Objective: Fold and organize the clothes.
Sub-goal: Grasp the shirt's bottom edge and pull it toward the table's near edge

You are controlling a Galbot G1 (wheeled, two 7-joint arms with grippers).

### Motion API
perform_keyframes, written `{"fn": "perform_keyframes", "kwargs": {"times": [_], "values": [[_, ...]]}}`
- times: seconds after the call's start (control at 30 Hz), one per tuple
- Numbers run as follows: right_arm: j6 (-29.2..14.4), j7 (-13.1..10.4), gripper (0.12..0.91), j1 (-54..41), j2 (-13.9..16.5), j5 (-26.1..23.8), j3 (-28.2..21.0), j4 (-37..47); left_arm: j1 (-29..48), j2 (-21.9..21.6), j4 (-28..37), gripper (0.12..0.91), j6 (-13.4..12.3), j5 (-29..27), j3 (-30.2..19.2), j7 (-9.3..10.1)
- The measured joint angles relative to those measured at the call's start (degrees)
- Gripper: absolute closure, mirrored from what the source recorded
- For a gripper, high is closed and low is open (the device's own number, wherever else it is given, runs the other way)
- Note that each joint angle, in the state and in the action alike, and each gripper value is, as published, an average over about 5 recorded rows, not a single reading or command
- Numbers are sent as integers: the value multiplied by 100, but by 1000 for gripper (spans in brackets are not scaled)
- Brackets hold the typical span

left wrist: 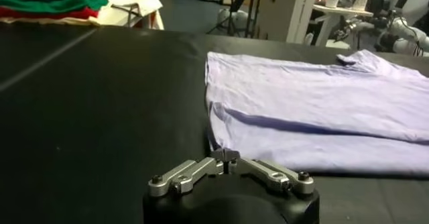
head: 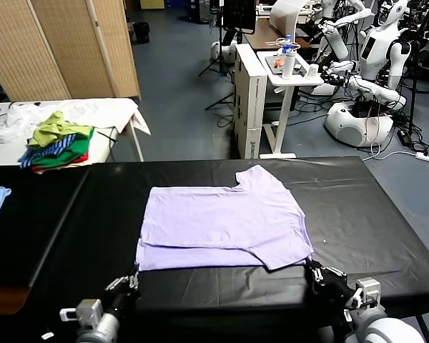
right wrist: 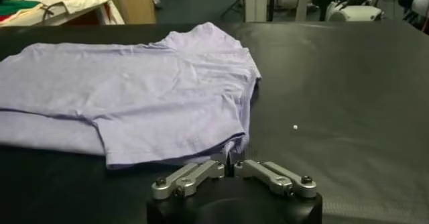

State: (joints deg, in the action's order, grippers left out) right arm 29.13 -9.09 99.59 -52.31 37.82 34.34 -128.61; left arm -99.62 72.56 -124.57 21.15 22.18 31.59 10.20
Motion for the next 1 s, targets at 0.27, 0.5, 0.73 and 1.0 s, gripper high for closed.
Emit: {"fn": "perform_keyframes", "kwargs": {"times": [0.27,0.5,0.73,1.0], "values": [[250,-131,873,349,19,-12,50,-385,-476,-126,-272,885,83,-202,204,50],[512,-212,681,566,18,-50,126,-588,-885,-135,-511,885,110,-288,327,73],[933,-408,251,848,110,235,417,-994,-1084,-57,-726,746,267,-407,355,146],[771,-420,119,294,329,890,658,-1157,-1138,-129,-1075,248,862,-66,488,349]]}}
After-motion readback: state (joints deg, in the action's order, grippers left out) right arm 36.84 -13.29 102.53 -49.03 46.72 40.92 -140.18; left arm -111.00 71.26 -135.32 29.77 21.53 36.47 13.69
